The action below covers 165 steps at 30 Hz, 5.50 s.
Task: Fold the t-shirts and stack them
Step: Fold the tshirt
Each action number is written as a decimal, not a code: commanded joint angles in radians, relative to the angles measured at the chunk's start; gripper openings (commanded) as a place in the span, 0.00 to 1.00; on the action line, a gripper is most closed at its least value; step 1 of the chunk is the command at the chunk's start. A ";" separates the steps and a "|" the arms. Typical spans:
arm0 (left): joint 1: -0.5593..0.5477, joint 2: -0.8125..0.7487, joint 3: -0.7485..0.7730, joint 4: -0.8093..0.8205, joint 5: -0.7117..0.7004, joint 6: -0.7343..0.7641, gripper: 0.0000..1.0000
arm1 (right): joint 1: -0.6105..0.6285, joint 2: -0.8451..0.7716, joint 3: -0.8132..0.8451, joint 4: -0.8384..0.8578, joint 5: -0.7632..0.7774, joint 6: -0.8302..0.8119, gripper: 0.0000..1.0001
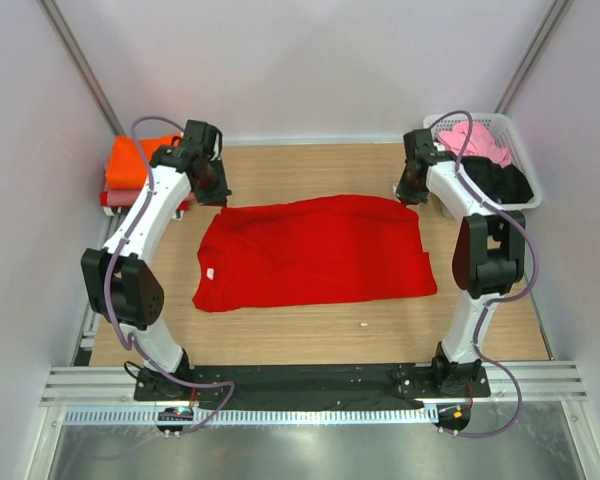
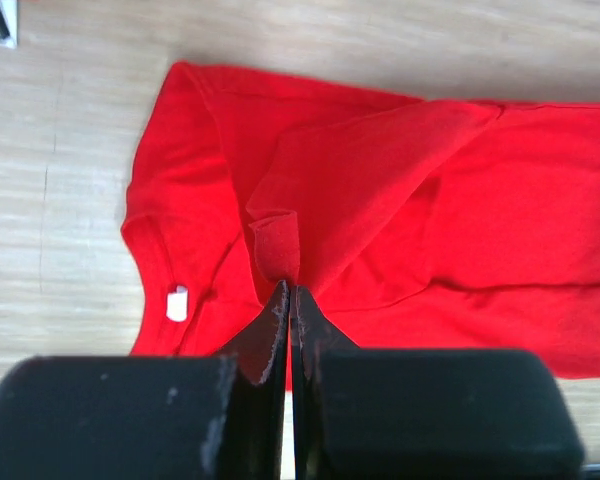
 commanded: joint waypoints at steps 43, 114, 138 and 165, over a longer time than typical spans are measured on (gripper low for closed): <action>-0.038 -0.608 -0.593 -0.095 -0.087 -0.077 1.00 | 0.010 -0.521 -0.492 0.093 0.224 0.029 0.99; -0.231 -0.511 -0.731 0.366 -0.010 -0.308 1.00 | 0.532 0.290 0.437 0.125 -0.051 -0.119 0.58; -0.504 -0.869 -1.113 0.307 -0.188 -0.549 1.00 | 0.339 0.825 0.859 0.261 -0.270 -0.068 0.62; -0.365 -0.607 -1.073 0.515 -0.306 -0.404 0.89 | 0.182 -0.003 -0.093 0.374 -0.236 -0.050 0.77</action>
